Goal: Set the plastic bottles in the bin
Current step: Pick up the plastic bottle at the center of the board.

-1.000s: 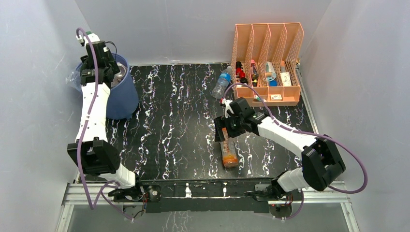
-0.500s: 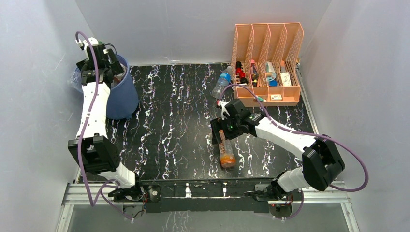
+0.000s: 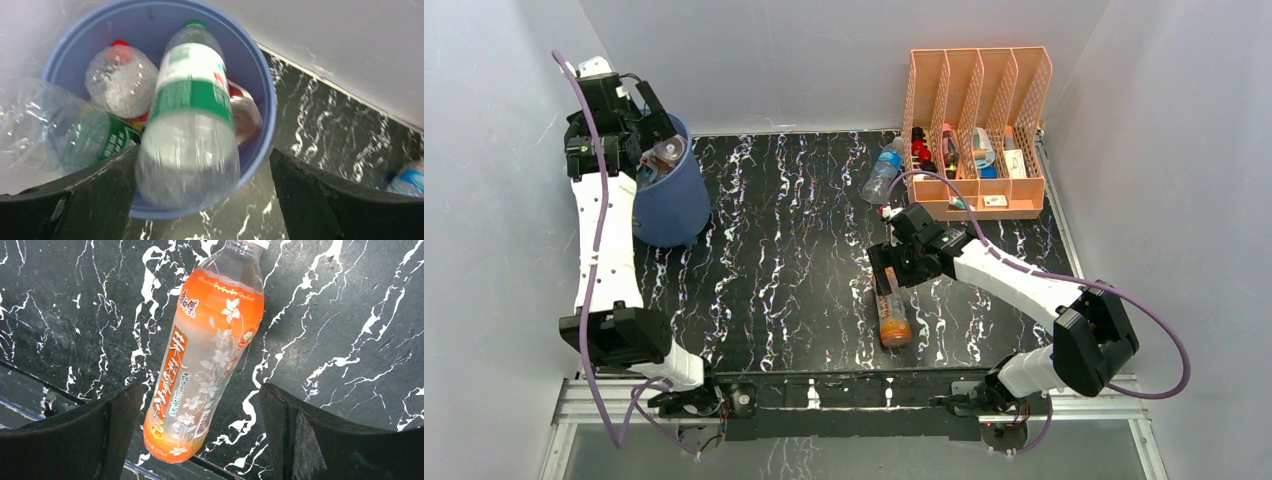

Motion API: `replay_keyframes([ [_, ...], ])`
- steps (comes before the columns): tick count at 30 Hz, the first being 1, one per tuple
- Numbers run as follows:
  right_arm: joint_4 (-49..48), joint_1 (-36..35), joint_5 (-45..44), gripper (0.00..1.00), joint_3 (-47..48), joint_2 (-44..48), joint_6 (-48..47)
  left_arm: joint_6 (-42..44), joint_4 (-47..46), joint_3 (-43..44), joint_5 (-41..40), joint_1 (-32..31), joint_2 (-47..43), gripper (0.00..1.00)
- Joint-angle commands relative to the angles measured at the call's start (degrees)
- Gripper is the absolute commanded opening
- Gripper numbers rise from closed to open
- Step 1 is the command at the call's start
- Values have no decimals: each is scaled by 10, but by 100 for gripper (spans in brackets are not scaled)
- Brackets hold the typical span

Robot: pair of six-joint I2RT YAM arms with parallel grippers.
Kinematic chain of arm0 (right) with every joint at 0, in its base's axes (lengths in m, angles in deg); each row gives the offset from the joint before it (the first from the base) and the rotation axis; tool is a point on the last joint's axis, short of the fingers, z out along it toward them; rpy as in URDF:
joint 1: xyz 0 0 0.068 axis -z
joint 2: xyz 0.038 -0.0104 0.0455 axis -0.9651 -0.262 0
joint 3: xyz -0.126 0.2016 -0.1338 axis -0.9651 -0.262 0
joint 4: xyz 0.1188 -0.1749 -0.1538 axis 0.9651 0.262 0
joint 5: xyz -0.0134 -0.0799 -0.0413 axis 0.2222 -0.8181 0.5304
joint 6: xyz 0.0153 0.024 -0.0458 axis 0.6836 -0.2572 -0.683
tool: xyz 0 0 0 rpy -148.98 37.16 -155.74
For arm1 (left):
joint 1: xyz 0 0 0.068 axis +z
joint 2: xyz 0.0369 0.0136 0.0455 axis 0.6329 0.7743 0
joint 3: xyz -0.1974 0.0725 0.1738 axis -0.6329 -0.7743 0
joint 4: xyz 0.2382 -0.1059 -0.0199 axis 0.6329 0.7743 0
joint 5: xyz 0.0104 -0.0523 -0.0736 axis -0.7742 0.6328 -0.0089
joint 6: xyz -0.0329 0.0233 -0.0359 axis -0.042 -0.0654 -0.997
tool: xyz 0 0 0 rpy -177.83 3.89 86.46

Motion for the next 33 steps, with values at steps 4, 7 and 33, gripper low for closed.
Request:
replay_keyframes([
  [4, -25, -2, -1, 98, -18, -15, 18, -14, 57, -23, 129, -1, -75, 98],
  [7, -54, -2, 27, 98, -23, -26, 28, -17, 66, -45, 169, -8, -93, 98],
  [33, -268, 7, 237, 18, 177, -50, 178, -192, -143, -425, 416, -157, -327, 98],
])
